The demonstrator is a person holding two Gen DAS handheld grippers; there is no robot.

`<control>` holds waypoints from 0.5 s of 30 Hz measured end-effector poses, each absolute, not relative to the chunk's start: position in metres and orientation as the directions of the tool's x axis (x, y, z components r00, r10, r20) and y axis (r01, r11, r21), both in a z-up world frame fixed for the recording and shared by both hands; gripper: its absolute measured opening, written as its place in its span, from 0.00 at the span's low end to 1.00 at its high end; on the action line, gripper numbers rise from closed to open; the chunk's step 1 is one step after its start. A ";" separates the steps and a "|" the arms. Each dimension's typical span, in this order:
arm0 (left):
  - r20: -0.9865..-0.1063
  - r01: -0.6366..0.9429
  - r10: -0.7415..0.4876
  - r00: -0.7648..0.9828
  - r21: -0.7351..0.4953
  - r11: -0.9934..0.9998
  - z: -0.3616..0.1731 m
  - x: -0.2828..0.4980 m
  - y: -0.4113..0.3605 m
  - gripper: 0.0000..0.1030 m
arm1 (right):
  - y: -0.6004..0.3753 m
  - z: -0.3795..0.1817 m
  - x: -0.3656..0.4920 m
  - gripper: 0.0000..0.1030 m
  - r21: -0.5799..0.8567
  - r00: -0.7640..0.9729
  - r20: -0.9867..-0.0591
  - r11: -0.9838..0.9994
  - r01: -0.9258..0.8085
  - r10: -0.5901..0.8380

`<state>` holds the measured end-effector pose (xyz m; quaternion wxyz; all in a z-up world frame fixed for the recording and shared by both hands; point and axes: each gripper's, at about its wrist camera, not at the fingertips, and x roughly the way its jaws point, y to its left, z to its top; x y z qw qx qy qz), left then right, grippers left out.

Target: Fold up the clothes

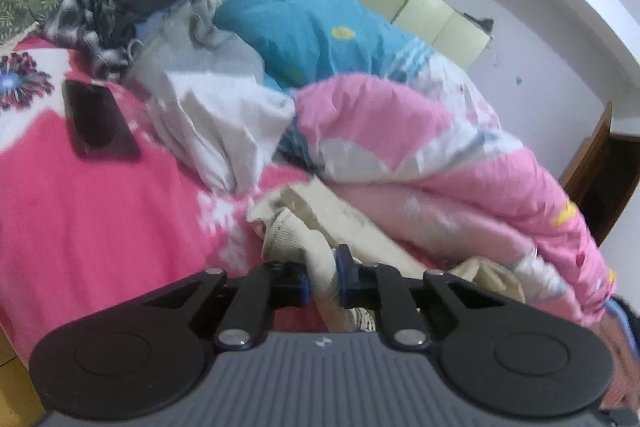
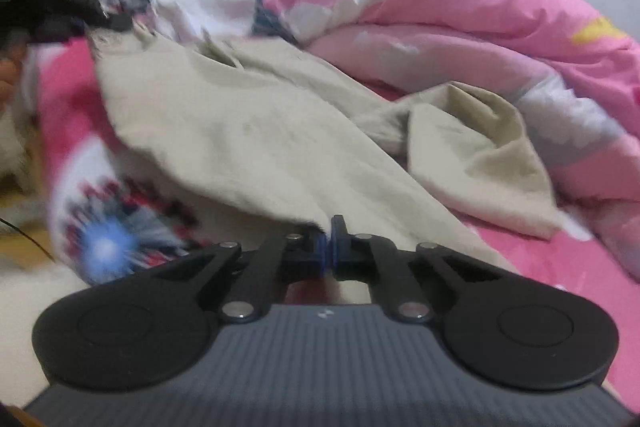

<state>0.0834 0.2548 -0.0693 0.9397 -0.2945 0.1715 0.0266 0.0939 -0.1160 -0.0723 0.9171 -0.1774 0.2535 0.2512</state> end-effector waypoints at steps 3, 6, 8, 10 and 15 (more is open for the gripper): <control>-0.347 -0.173 -0.050 0.937 -0.580 0.796 -0.061 0.081 0.288 0.12 | -0.108 -0.049 0.082 0.01 -0.130 0.685 -0.557 0.765 -0.631 0.470; -0.387 -0.203 -0.057 0.920 -0.597 0.776 -0.066 0.078 0.318 0.11 | -0.093 -0.038 0.066 0.01 -0.094 0.605 -0.573 0.688 -0.719 0.553; -0.430 -0.232 -0.074 0.900 -0.615 0.754 -0.082 0.079 0.334 0.11 | -0.081 -0.046 0.058 0.01 -0.098 0.558 -0.599 0.639 -0.763 0.574; -0.465 -0.263 -0.095 0.880 -0.644 0.718 -0.103 0.080 0.345 0.11 | -0.070 -0.064 0.058 0.01 -0.092 0.523 -0.637 0.618 -0.781 0.566; -0.426 -0.231 -0.124 0.896 -0.687 0.689 -0.107 0.072 0.358 0.11 | -0.060 -0.078 0.055 0.01 -0.070 0.485 -0.675 0.607 -0.791 0.555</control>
